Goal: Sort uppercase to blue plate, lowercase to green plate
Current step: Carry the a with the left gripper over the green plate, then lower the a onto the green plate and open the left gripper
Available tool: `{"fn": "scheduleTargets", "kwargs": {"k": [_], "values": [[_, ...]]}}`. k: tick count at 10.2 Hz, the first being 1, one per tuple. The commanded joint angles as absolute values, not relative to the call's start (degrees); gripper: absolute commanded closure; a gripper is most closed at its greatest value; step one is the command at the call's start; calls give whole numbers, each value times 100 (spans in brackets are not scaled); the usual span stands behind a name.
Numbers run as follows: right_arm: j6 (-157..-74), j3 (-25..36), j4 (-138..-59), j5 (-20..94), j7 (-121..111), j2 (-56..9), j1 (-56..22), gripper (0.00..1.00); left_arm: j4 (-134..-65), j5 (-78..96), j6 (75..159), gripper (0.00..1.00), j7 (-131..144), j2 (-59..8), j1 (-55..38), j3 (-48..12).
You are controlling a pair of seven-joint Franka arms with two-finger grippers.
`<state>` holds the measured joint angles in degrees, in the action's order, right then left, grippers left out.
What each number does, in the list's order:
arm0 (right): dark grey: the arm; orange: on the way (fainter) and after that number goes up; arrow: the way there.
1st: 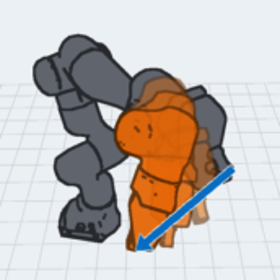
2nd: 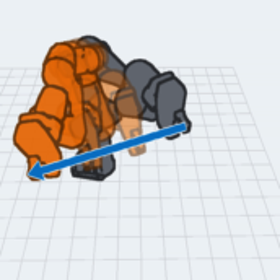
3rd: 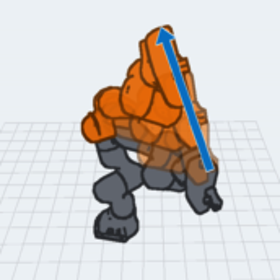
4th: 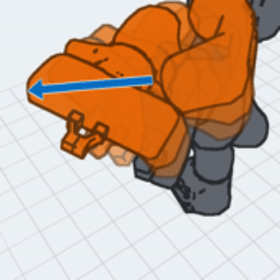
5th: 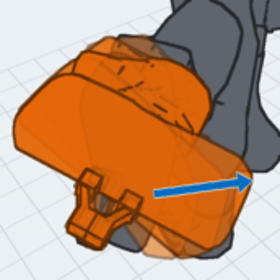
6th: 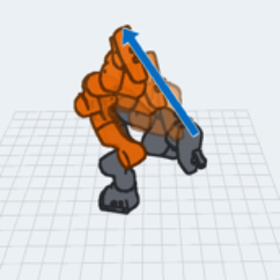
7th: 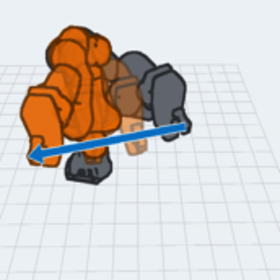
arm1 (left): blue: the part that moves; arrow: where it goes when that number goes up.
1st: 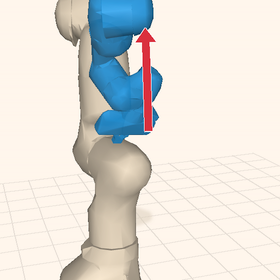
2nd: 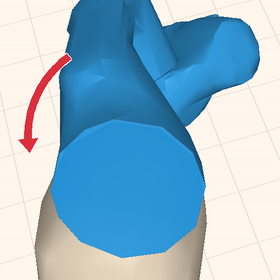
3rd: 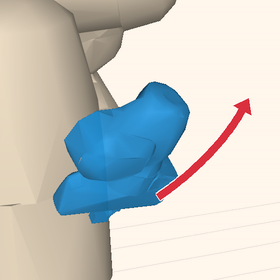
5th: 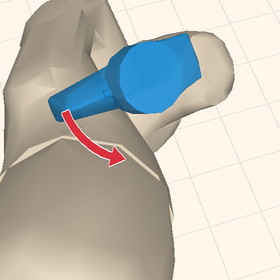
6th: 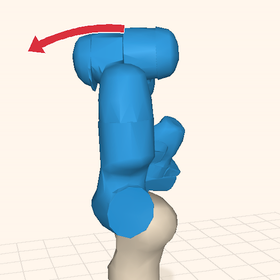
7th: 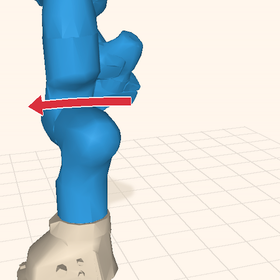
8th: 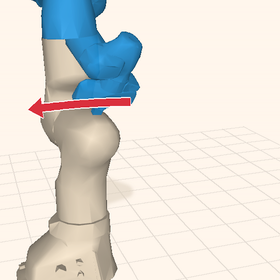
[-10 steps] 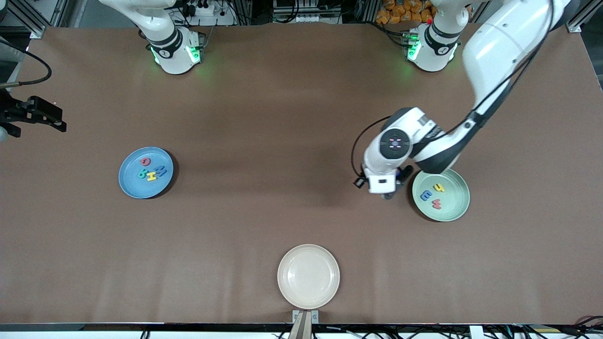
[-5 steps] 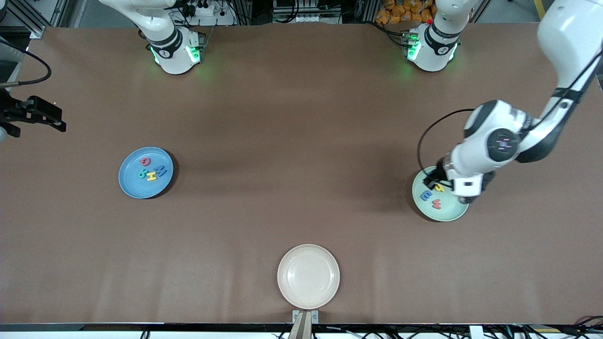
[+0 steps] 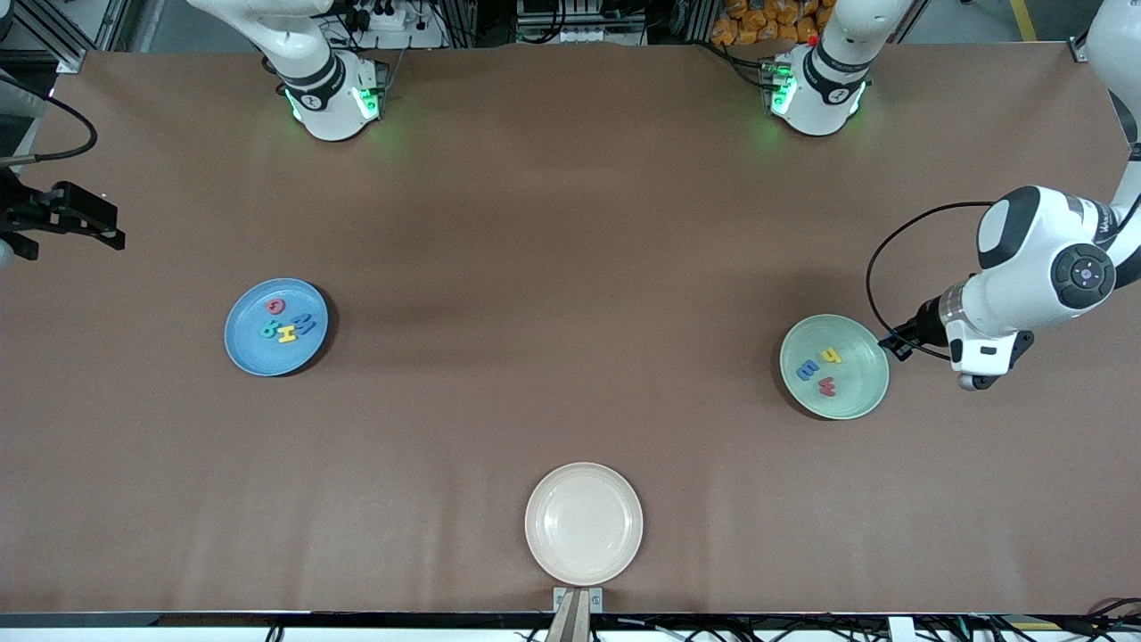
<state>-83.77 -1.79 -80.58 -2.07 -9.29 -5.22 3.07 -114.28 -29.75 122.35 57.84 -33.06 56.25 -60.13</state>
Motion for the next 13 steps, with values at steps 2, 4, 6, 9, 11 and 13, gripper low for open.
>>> {"fn": "scheduleTargets", "kwargs": {"k": [2, 4, 6, 9, 11, 13], "values": [[-8297, -202, -7963, -167, -940, -536, 343, 0, -11373, -3103, 12278, 100, 5774, -3401, 5406, -6065], [-8297, -202, -7963, -167, -940, -536, 343, 0, -11356, -3103, 12305, 96, 5774, -3480, 5327, -6064], [-8297, -202, -7963, -167, -940, -536, 343, 0, -11355, -3268, 12305, 0, 5853, -3507, 5283, -6064], [-8306, -202, -7945, -167, -932, -536, 351, 0, -11347, -3444, 12305, 0, 5827, -3455, 5265, -5934], [-8306, -202, -7919, -167, -932, -536, 352, 0, -11207, -3796, 12296, 0, 5862, -3437, 5265, -5933], [-8306, -211, -7919, -167, -932, -536, 352, 0, -11197, -3937, 12244, 0, 5854, -3262, 5256, -5933]]}}
